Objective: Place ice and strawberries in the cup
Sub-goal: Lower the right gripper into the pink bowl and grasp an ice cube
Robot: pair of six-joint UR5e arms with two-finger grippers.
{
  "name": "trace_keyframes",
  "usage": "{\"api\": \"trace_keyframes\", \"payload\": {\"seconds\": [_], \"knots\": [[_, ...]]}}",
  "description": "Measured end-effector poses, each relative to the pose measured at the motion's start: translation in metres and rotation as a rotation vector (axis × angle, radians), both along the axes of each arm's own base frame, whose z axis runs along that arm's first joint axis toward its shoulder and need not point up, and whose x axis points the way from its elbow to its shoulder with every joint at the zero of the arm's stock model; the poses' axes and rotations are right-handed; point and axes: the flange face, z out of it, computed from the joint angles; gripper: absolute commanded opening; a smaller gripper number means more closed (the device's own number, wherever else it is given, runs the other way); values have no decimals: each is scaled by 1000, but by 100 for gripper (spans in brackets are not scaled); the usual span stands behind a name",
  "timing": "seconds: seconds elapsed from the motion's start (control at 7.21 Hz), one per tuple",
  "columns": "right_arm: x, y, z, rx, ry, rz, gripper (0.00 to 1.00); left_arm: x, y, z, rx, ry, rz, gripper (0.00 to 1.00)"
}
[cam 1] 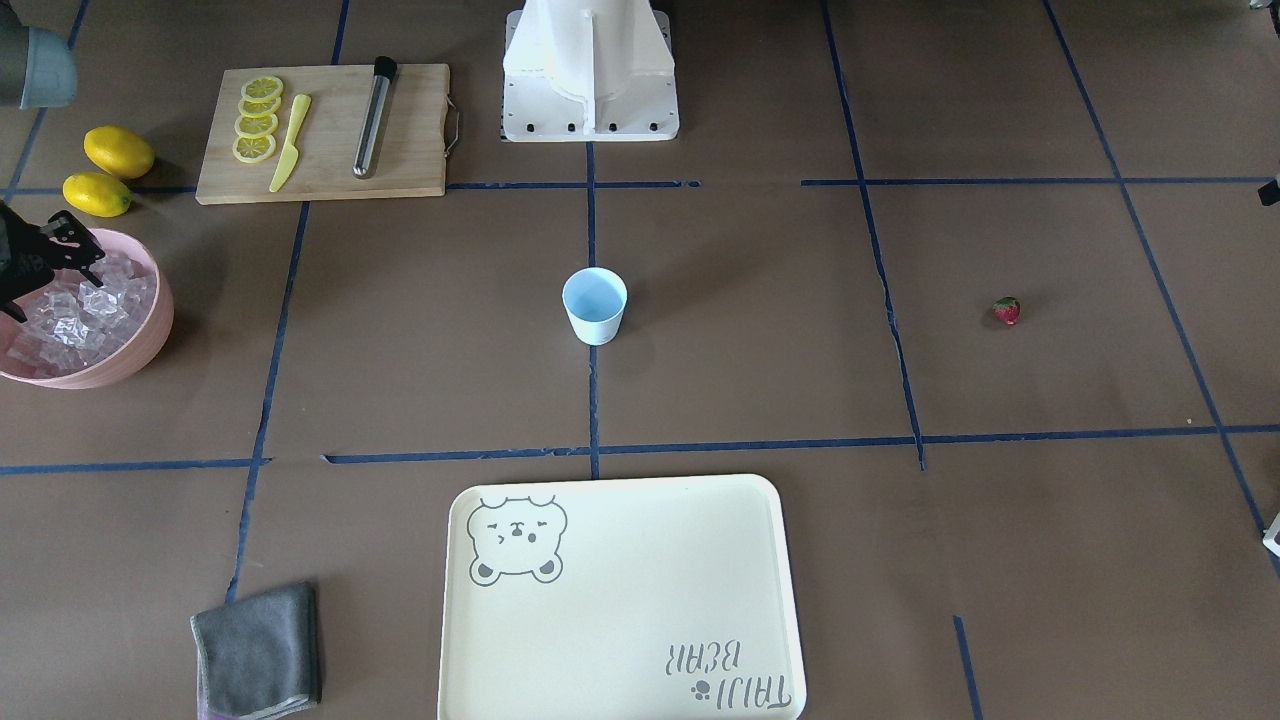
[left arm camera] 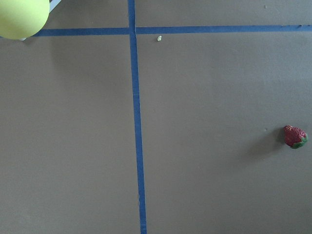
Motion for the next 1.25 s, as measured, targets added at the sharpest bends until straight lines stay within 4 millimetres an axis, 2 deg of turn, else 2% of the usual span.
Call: {"api": "trace_keyframes", "payload": {"seconds": [0.14, 0.69, 0.97, 1.25], "knots": [[0, 0, 0, 0, -1, 1, 46, 0, 0, 0, 0, 0, 0, 100], [2, 2, -1, 0, -2, 3, 17, 0, 0, 0, -1, 0, -1, 100], [5, 3, -3, 0, -4, 6, 10, 0, 0, 0, 0, 0, -1, 100], [23, 10, -13, 9, -17, 31, 8, 0, 0, 0, 0, 0, 0, 100]]}}
